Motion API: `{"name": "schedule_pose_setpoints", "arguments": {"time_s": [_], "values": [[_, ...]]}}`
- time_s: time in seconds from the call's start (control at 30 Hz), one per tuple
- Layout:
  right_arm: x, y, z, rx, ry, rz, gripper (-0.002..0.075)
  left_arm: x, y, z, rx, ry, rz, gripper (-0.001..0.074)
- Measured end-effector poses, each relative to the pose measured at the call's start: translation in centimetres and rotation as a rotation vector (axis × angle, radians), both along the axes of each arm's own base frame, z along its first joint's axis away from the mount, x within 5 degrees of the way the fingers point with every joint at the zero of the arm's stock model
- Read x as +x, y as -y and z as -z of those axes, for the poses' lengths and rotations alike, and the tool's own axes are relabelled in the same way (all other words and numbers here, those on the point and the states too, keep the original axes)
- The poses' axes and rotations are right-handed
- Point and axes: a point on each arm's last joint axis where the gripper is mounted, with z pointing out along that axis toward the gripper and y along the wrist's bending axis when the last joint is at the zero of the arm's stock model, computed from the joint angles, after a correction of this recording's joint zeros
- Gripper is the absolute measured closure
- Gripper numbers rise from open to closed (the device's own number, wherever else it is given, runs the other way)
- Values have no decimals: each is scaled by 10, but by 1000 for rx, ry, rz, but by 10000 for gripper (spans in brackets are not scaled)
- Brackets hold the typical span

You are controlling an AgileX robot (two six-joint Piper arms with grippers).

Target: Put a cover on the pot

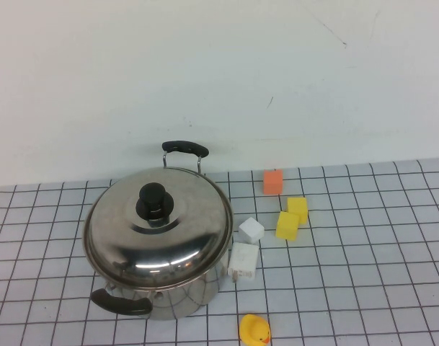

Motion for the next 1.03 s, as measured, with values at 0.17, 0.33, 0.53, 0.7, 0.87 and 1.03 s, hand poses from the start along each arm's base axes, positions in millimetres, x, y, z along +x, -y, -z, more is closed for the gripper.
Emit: {"name": "schedule_pose_setpoints", "arguments": {"time_s": [0.17, 0.33, 0.53, 0.7, 0.87, 1.03], "values": [[4, 10, 28, 73, 40, 226, 728, 0, 0, 0, 0, 0, 0, 738], [4, 26, 41, 107, 80, 532, 728, 0, 0, 0, 0, 0, 0, 738], [6, 36, 61, 121, 44, 787, 728, 0, 0, 0, 0, 0, 0, 738], [8, 38, 84, 90, -7, 817, 728, 0, 0, 0, 0, 0, 0, 738], [9, 38, 88, 81, 0, 812, 728, 0, 0, 0, 5, 0, 1, 738], [9, 38, 89, 124, -31, 829, 728, 0, 0, 0, 5, 0, 1, 738]]}}
